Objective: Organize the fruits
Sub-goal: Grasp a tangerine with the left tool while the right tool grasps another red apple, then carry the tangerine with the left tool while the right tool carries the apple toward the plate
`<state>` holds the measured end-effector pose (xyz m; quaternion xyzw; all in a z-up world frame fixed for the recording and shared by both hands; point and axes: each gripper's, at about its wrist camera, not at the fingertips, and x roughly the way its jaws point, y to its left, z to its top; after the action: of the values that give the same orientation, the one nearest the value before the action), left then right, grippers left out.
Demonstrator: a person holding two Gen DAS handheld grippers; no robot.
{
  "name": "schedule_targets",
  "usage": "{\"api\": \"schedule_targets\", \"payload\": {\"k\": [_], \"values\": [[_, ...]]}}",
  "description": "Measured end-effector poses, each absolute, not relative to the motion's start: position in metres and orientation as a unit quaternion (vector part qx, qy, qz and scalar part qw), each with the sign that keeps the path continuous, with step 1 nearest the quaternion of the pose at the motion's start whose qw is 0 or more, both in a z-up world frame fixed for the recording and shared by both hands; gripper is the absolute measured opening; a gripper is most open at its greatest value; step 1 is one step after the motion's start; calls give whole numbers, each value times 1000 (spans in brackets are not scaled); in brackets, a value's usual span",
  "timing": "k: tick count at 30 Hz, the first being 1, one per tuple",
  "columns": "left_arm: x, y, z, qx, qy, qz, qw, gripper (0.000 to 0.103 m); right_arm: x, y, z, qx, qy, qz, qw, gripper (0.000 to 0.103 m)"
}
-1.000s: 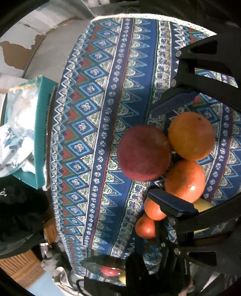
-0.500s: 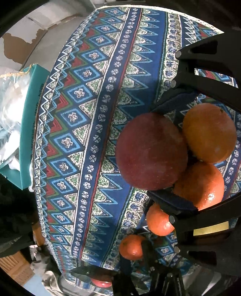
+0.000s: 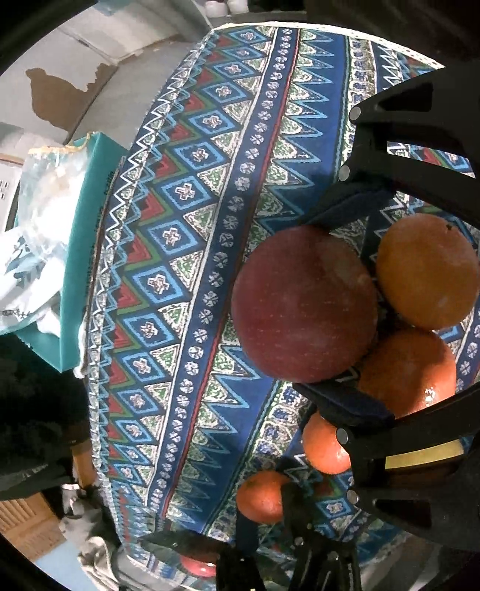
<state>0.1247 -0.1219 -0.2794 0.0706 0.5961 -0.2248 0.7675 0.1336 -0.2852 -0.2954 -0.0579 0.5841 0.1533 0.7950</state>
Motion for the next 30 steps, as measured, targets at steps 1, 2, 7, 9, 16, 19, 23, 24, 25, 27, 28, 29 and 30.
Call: {"api": "schedule_targets", "payload": {"k": [1, 2, 7, 9, 16, 19, 23, 24, 25, 27, 28, 29, 30], "values": [[124, -121, -278, 71, 595, -222, 769, 46, 134, -285, -293, -57, 581, 152, 798, 77], [123, -120, -276, 69, 593, -221, 771, 46, 134, -286, -290, -56, 579, 152, 799, 77], [118, -116, -261, 64, 581, -222, 780, 45, 134, -285, -275, -54, 564, 151, 810, 77], [114, -115, -255, 66, 575, -221, 785, 46, 134, -283, -269, -51, 559, 153, 813, 77], [104, -104, -232, 61, 559, -218, 798, 46, 126, -274, -242, -48, 539, 162, 825, 77], [98, -99, -222, 61, 549, -220, 804, 46, 122, -268, -229, -46, 528, 167, 831, 77], [91, -90, -211, 54, 542, -217, 810, 46, 115, -261, -213, -45, 516, 175, 837, 77], [89, -88, -208, 54, 540, -216, 812, 46, 114, -259, -209, -45, 513, 178, 839, 77], [87, -86, -205, 54, 537, -215, 814, 46, 113, -256, -204, -45, 509, 180, 841, 77], [83, -81, -199, 51, 532, -214, 818, 46, 110, -251, -197, -47, 503, 184, 843, 77], [81, -78, -196, 48, 530, -214, 819, 46, 109, -248, -193, -46, 500, 187, 844, 77], [79, -76, -193, 46, 528, -214, 821, 46, 108, -246, -190, -46, 498, 190, 845, 77], [78, -73, -190, 44, 525, -213, 823, 46, 107, -243, -187, -46, 495, 192, 846, 77]]}}
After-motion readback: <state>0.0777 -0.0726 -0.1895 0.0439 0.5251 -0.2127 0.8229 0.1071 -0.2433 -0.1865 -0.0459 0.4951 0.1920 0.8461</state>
